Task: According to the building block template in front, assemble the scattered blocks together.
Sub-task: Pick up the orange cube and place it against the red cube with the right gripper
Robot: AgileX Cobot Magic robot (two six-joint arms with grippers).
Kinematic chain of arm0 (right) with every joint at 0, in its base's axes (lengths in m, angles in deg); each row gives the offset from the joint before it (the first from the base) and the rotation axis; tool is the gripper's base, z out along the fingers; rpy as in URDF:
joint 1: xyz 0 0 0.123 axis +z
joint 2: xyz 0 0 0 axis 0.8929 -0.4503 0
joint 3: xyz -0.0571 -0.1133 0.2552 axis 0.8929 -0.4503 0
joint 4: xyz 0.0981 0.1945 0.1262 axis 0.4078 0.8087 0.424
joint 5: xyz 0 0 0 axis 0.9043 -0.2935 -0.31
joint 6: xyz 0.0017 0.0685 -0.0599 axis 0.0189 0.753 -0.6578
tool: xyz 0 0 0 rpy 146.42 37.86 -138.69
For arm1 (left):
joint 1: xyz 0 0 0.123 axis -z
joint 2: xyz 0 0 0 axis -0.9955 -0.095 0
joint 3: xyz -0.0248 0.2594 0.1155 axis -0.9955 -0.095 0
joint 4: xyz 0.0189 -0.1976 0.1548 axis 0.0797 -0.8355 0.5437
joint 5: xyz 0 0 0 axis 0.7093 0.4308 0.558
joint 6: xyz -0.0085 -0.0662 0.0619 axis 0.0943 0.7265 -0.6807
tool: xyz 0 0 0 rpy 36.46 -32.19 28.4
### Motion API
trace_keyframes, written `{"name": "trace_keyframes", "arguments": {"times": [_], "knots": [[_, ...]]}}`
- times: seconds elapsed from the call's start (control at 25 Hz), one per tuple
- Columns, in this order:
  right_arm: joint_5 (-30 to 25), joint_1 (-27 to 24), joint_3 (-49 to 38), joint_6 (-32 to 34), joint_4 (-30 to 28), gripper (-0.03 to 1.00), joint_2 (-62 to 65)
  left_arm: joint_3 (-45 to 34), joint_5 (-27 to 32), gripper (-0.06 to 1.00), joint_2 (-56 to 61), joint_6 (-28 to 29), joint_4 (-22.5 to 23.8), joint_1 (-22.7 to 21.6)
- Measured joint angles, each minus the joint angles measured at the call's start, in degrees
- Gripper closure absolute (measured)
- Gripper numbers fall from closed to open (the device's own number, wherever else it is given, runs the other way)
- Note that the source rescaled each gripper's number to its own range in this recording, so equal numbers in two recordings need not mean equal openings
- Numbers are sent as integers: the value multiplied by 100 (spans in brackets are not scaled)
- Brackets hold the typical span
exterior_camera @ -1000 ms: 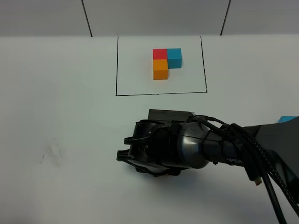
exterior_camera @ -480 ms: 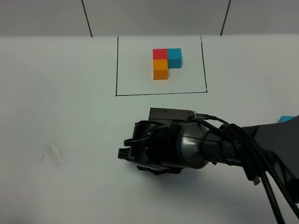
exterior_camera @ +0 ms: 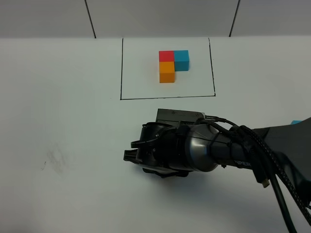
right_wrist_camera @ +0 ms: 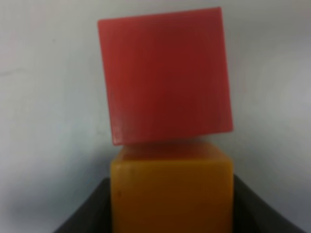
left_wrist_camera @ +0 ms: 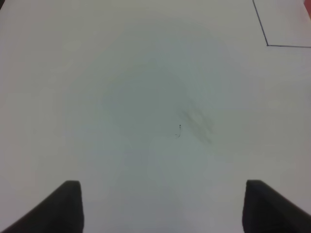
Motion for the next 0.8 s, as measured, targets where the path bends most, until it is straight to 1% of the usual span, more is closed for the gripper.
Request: {"name": "trace_keyframes", "arguments": {"times": [0.36, 0.6, 0.8], "knots": [[4, -25, 76, -7, -70, 81, -69, 0, 0, 42, 0, 0, 0, 0], [25, -25, 76, -312, -103, 81, -79, 0, 0, 42, 0, 0, 0, 0], [54, -34, 76, -717, -103, 81, -79, 0, 0, 42, 0, 0, 0, 0]]}}
